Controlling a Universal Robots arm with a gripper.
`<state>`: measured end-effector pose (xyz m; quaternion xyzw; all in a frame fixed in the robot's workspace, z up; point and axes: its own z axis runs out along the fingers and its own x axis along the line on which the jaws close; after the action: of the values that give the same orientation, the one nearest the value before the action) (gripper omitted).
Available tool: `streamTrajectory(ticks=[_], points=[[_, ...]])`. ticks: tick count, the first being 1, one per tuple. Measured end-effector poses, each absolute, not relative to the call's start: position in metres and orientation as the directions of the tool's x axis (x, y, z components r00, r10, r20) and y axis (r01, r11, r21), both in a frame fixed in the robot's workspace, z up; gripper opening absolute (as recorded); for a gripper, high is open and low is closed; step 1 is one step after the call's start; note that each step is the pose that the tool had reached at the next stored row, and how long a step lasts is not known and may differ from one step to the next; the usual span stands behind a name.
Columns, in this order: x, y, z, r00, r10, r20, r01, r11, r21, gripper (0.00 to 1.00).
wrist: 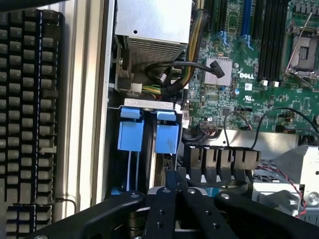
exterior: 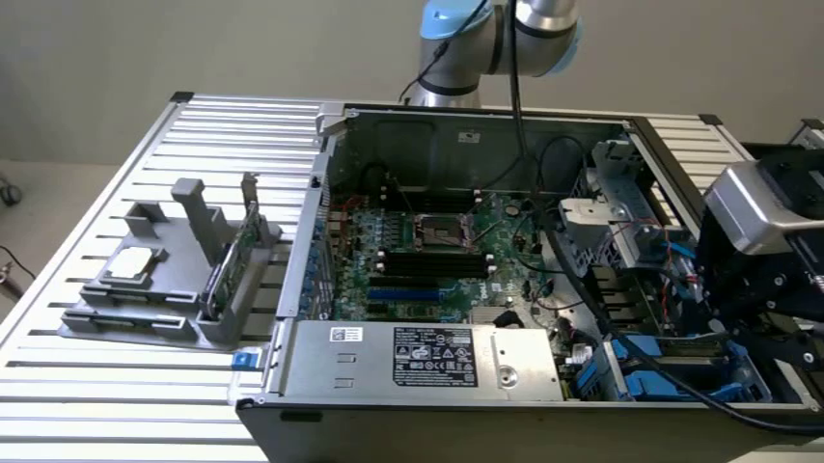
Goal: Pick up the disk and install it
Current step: 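Insert the disk into the insertion slot, then insert the first disk wire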
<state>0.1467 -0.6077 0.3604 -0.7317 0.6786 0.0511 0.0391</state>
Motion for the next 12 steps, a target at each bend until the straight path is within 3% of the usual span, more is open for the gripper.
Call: streamTrajectory(ticks=[12], points=[[0.1465,-0.6077,0.3669,0.074,-0.989,-0.128,-0.997,-0.076,0.011,0.11]])
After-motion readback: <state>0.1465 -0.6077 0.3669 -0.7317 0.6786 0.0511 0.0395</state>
